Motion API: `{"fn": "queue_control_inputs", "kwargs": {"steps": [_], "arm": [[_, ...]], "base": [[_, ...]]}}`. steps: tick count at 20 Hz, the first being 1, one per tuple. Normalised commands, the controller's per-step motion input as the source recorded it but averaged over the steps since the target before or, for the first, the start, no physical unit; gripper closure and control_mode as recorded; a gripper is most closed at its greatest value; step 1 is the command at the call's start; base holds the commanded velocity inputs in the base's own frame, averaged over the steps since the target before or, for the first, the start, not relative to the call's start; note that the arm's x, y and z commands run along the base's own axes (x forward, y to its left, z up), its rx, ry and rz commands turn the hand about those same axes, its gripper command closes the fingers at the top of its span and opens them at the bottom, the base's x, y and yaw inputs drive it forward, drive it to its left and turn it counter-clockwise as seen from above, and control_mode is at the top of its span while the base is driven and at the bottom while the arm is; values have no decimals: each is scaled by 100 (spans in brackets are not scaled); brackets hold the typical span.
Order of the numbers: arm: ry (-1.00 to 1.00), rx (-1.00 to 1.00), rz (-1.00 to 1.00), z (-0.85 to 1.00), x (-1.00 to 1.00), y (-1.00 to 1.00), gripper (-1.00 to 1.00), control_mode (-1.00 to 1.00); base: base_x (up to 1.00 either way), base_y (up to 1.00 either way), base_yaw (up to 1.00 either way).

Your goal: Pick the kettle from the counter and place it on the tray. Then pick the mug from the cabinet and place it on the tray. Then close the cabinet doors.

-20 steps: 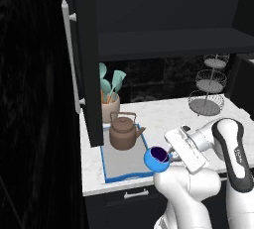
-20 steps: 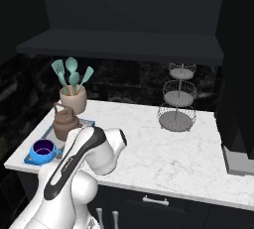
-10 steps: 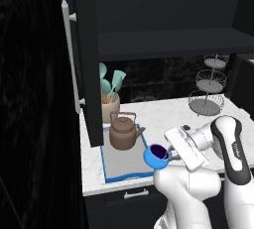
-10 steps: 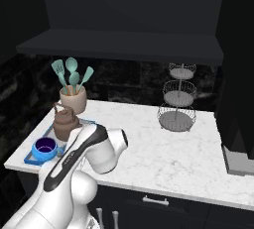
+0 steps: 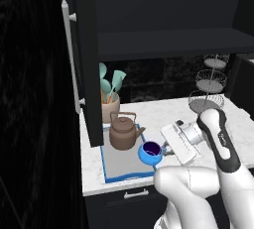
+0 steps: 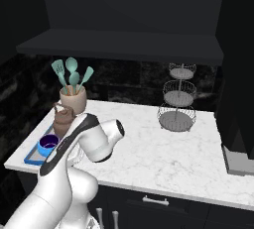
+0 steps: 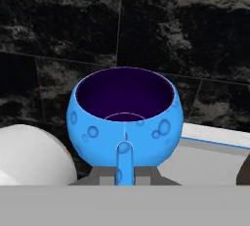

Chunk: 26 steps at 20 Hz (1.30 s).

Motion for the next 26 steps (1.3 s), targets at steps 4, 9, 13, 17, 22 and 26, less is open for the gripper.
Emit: {"fn": "queue_control_inputs", "kwargs": {"steps": [4, 9, 13, 17, 22, 26], "arm": [[-2, -9, 0, -34, 34, 2, 100, -100], [-1, -6, 0, -40, 29, 15, 100, -100], [0, -1, 0, -41, 27, 25, 100, -100], [-1, 0, 0, -41, 28, 21, 100, -100], [-1, 0, 0, -45, 19, 18, 100, -100], [-1, 0, 0, -39, 4, 8, 100, -100]], "base": [[0, 0, 0], [0, 0, 0], [0, 0, 0], [0, 0, 0], [0, 0, 0], [0, 0, 0]]}}
